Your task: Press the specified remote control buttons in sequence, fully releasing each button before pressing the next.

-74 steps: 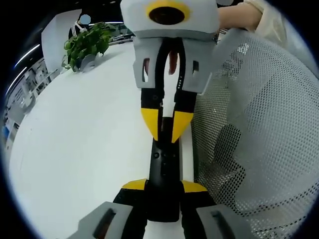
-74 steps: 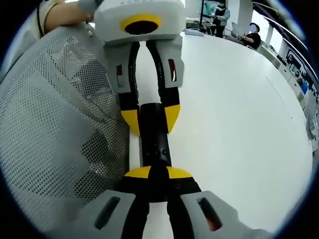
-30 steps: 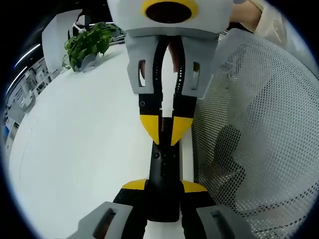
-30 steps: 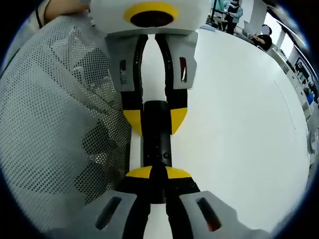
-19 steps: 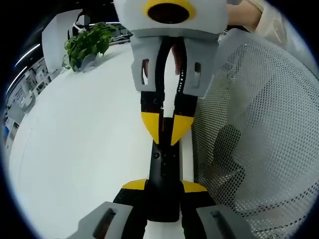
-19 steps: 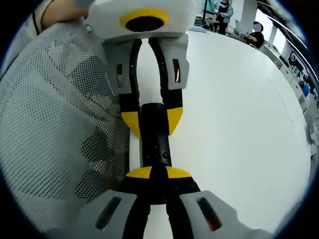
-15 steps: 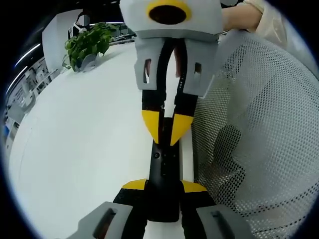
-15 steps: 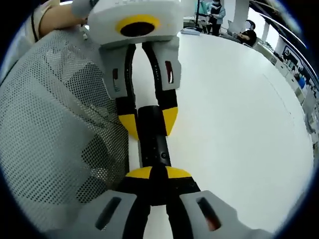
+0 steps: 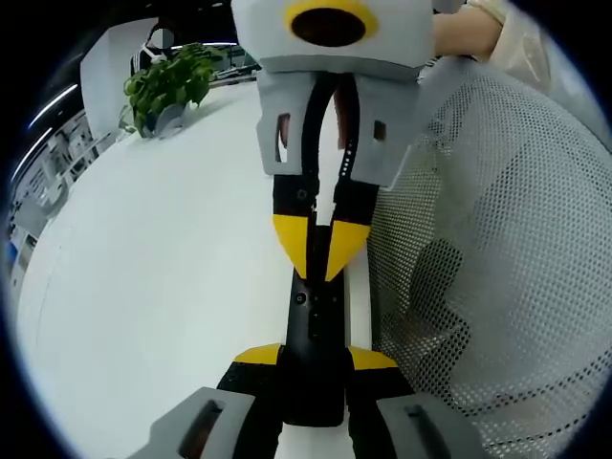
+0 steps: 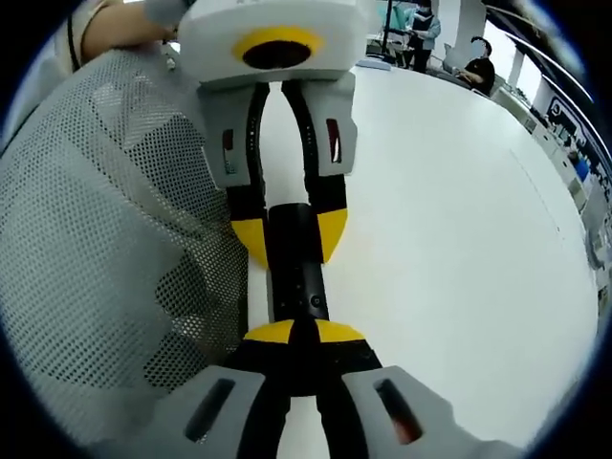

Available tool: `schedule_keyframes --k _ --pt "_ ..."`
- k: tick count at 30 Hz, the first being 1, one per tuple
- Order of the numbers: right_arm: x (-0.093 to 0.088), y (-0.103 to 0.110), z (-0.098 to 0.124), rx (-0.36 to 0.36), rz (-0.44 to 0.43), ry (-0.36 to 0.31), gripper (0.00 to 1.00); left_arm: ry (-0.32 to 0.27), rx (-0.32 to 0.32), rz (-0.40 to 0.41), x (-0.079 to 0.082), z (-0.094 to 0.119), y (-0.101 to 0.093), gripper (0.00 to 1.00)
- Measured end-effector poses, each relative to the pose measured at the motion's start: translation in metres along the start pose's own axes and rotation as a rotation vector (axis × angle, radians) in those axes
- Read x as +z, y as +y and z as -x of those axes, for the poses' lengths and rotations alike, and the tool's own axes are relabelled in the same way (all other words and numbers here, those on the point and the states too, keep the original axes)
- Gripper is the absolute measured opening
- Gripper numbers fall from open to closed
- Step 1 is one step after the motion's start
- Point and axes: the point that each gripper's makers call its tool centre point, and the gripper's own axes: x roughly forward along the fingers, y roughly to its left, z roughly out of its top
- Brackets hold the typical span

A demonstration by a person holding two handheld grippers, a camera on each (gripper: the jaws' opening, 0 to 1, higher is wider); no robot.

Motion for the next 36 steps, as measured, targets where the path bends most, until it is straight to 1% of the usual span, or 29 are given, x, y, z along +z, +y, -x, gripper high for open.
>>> schedule_keyframes --k 5,9,10,12,13,15,16,17,19,22,23,24,25,26,27,28,29,30,31,32,33,35,36 --pt "0.001 0.0 -0.001 0.006 0.03 0.025 0.03 0.0 -0.001 -0.002 0.0 0.0 0.0 0.24" --pt "0.001 0.002 0.0 0.011 0.034 0.026 0.02 0.0 -0.001 -0.005 0.0 0.0 0.0 0.24" --pt "0.001 0.003 0.0 0.009 0.057 0.031 0.01 0.0 -0.001 -0.005 0.0 0.0 0.0 0.24" --pt "0.003 0.003 0.0 0.002 0.061 0.046 0.0 0.0 -0.002 -0.005 0.0 0.0 -0.001 0.24" --pt "0.002 0.003 0.0 -0.001 0.084 0.07 0.0 0.0 -0.002 -0.002 0.0 0.0 0.0 0.24" --pt "0.002 0.003 -0.001 -0.001 0.098 0.089 0.0 -0.003 -0.001 0.0 0.0 -0.001 0.0 0.24" --pt "0.002 0.003 -0.001 0.001 0.095 0.083 0.0 -0.004 -0.001 0.0 0.0 0.0 0.0 0.24" --pt "0.002 0.002 -0.001 0.009 0.036 0.05 0.0 -0.004 -0.001 0.0 0.0 0.0 0.0 0.24" --pt "0.002 0.002 0.001 0.007 -0.015 0.001 0.0 -0.006 -0.003 0.003 0.0 0.0 0.0 0.24" --pt "0.001 0.002 0.001 -0.018 0.033 0.004 0.0 -0.007 -0.004 0.002 0.0 0.0 0.0 0.24" --pt "0.001 0.002 0.0 -0.02 0.022 0.005 0.0 -0.008 -0.004 0.003 0.0 0.0 0.0 0.24" --pt "0.001 0.001 0.0 -0.024 -0.009 0.0 0.0 -0.009 -0.003 0.005 0.0 0.0 0.0 0.24" --pt "0.001 0.001 0.0 -0.024 -0.013 -0.006 0.0 -0.009 -0.003 0.008 0.0 0.0 0.0 0.24" --pt "0.001 0.0 0.001 -0.022 -0.031 -0.018 0.0 -0.009 -0.003 0.005 0.0 0.0 0.0 0.24" --pt "0.001 0.0 0.001 -0.02 -0.073 -0.039 0.0 -0.009 -0.003 0.006 0.0 0.0 0.0 0.24" --pt "0.001 -0.001 0.001 -0.02 -0.079 -0.05 0.0 -0.009 -0.003 0.006 0.0 0.0 0.0 0.24" --pt "0.001 -0.001 0.001 -0.018 -0.11 -0.067 0.0 -0.01 -0.003 0.006 0.0 0.0 0.0 0.24" --pt "0.001 0.0 0.001 -0.008 -0.145 -0.075 0.01 -0.011 -0.003 0.007 0.0 0.0 0.0 0.24" --pt "0.002 0.005 0.001 0.025 -0.197 -0.082 0.07 -0.012 -0.003 0.008 0.0 0.0 0.0 0.24" --pt "0.005 0.011 0.002 0.057 -0.21 -0.09 0.12 -0.013 -0.002 0.013 0.0 0.0 0.0 0.24" --pt "0.004 0.009 0.002 0.023 -0.171 -0.082 0.13 -0.013 -0.003 0.01 0.0 0.0 0.0 0.24" --pt "0.003 0.0 0.003 -0.067 -0.035 -0.063 0.06 -0.013 -0.003 0.011 0.0 0.0 0.0 0.24" --pt "0.003 0.005 0.001 -0.06 -0.014 -0.051 0.06 -0.013 -0.003 0.01 0.0 0.0 0.0 0.24"
